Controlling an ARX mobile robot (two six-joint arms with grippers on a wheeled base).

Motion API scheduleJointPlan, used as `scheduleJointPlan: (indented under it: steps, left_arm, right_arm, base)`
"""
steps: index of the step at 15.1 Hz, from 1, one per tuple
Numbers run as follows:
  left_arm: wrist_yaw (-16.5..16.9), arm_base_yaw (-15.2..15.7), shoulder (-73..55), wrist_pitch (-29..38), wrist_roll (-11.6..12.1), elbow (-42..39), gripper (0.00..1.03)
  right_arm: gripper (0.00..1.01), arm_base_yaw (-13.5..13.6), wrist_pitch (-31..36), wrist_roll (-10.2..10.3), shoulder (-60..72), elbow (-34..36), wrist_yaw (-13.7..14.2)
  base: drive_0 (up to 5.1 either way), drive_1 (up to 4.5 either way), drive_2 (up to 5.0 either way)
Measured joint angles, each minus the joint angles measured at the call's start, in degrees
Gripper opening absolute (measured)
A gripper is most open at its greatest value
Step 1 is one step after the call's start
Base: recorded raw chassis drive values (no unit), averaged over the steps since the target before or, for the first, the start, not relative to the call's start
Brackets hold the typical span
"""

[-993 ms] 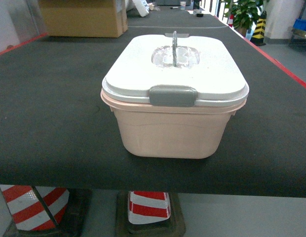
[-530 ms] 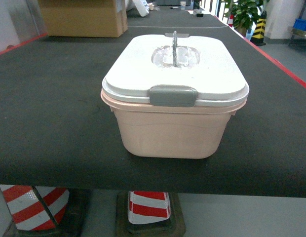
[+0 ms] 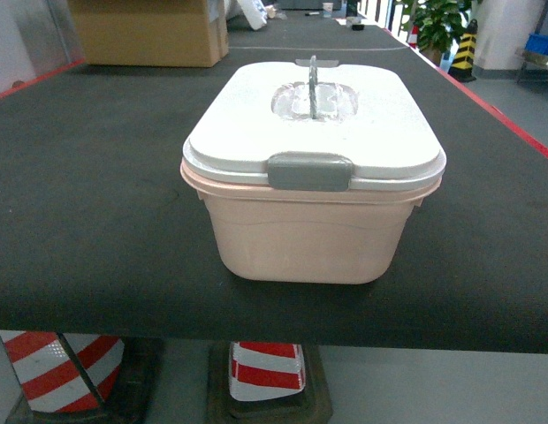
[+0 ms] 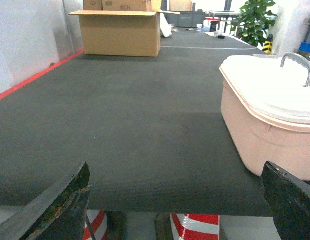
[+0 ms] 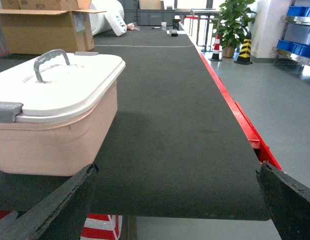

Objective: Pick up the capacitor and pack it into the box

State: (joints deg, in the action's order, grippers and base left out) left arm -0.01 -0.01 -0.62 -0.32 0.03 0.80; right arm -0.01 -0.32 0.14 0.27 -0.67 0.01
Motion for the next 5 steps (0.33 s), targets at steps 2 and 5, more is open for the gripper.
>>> scheduleJointPlan:
  steps: [2,5]
  left_arm:
    - [0.00,0.00,0.00,0.00,0.00,0.00,0.98]
    - [0.00,0.00,0.00,0.00,0.00,0.00,0.98]
  right_arm:
    - [0.98,0.00,0.00,0.00,0.00,0.00,0.00]
    - [0.98,0.00,0.00,0.00,0.00,0.00,0.00]
  base:
    - [0.0,0.00,0.0]
    - [0.0,0.00,0.0]
